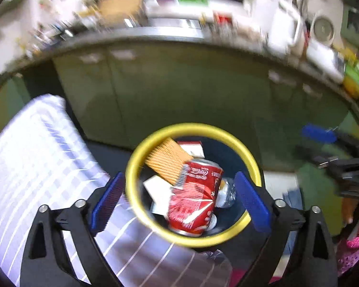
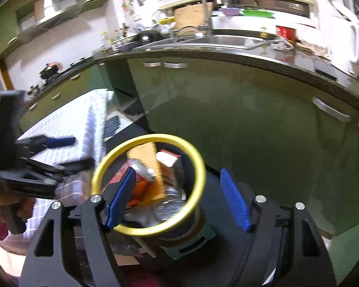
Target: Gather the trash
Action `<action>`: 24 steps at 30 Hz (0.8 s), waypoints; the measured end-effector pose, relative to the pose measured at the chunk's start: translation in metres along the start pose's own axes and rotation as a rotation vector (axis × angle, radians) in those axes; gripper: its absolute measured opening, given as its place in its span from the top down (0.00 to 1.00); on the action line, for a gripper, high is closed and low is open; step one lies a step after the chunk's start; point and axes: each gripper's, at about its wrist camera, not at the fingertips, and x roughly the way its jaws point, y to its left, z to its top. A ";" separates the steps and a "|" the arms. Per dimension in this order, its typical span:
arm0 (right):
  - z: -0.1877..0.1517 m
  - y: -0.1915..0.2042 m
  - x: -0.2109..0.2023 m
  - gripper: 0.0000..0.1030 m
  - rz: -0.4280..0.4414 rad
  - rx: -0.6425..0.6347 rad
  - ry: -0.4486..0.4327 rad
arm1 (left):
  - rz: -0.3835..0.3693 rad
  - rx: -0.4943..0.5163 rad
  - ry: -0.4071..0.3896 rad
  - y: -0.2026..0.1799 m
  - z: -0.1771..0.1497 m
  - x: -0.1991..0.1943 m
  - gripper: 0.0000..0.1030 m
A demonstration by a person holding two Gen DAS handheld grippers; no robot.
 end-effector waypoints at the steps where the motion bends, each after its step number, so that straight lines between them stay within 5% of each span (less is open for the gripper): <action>1: -0.001 0.008 0.000 0.30 0.012 -0.013 0.000 | 0.047 -0.019 -0.070 0.005 -0.010 -0.030 0.05; 5: 0.000 0.048 0.001 0.28 0.088 -0.083 -0.004 | 0.187 -0.095 -0.202 0.022 -0.038 -0.104 0.05; 12: 0.000 0.112 -0.011 0.21 0.150 -0.208 -0.046 | 0.434 -0.269 -0.255 0.074 -0.104 -0.211 0.05; 24: -0.005 0.163 -0.036 0.16 0.185 -0.289 -0.091 | 0.706 -0.475 -0.399 0.096 -0.199 -0.321 0.05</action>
